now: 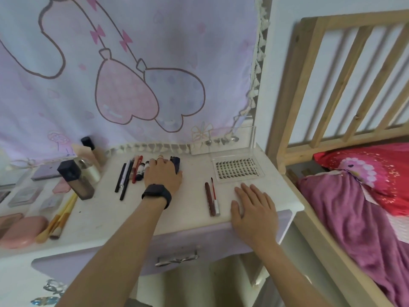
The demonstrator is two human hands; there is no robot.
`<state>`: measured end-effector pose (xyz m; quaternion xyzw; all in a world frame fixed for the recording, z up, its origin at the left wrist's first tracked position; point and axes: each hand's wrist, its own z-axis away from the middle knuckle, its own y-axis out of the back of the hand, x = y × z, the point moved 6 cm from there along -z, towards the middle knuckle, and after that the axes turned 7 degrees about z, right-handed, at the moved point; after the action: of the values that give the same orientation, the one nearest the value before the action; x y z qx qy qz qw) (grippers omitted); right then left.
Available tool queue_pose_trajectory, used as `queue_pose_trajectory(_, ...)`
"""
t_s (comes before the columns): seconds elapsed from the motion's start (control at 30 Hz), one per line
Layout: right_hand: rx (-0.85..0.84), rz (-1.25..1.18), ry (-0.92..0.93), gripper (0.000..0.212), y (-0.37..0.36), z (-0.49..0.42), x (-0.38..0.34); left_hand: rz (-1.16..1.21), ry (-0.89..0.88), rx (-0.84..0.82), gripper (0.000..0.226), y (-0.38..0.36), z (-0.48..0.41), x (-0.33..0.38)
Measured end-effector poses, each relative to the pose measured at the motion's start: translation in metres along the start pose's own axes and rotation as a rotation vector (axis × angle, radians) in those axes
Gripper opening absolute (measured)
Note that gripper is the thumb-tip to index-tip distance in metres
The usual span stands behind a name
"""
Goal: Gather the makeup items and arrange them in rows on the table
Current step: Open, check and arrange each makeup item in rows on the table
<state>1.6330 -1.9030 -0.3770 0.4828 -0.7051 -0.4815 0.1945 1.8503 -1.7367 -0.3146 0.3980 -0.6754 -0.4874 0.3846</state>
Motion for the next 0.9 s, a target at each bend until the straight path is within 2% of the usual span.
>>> queue_pose_trajectory(0.17,0.028,-0.021,0.001,0.051,-0.003,0.000,0.001,0.156,0.001,0.067,0.036,0.017,0.001,-0.007)
queue_pose_trajectory(0.23,0.040,-0.031,0.000,0.051,-0.002,-0.001,0.002,0.386,0.031,0.102,0.033,0.023,0.012,-0.010)
queue_pose_trajectory(0.37,0.006,-0.058,-0.031,0.054,0.003,0.001,0.000,1.058,0.072,0.100,0.013,0.020,0.052,-0.004)
queue_pose_trajectory(0.47,-0.093,-0.175,-0.114,0.051,0.008,-0.008,0.002,1.277,0.103,0.046,0.018,0.011,0.075,0.000)
queue_pose_trajectory(0.53,-0.154,-0.373,-0.186,0.049,0.014,-0.018,0.001,1.349,0.117,-0.010,0.021,0.000,0.082,0.003)
queue_pose_trajectory(0.6,-0.196,-0.600,-0.219,0.026,0.017,-0.028,-0.007,1.368,0.108,-0.056,0.022,-0.006,0.086,0.007)
queue_pose_trajectory(0.67,-0.229,-0.697,-0.201,0.010,0.016,-0.038,-0.019,1.381,0.097,-0.077,0.023,-0.009,0.088,0.011)
queue_pose_trajectory(0.73,-0.257,-0.759,-0.189,0.017,0.016,-0.045,-0.028,1.372,0.079,-0.104,0.022,-0.010,0.089,0.011)
queue_pose_trajectory(0.8,-0.250,-0.778,-0.191,0.035,0.013,-0.049,-0.029,1.324,0.044,-0.135,0.022,-0.011,0.090,0.010)
queue_pose_trajectory(0.9,-0.239,-0.724,-0.166,0.051,0.009,-0.047,-0.029,1.221,-0.044,-0.164,0.021,-0.011,0.093,0.014)
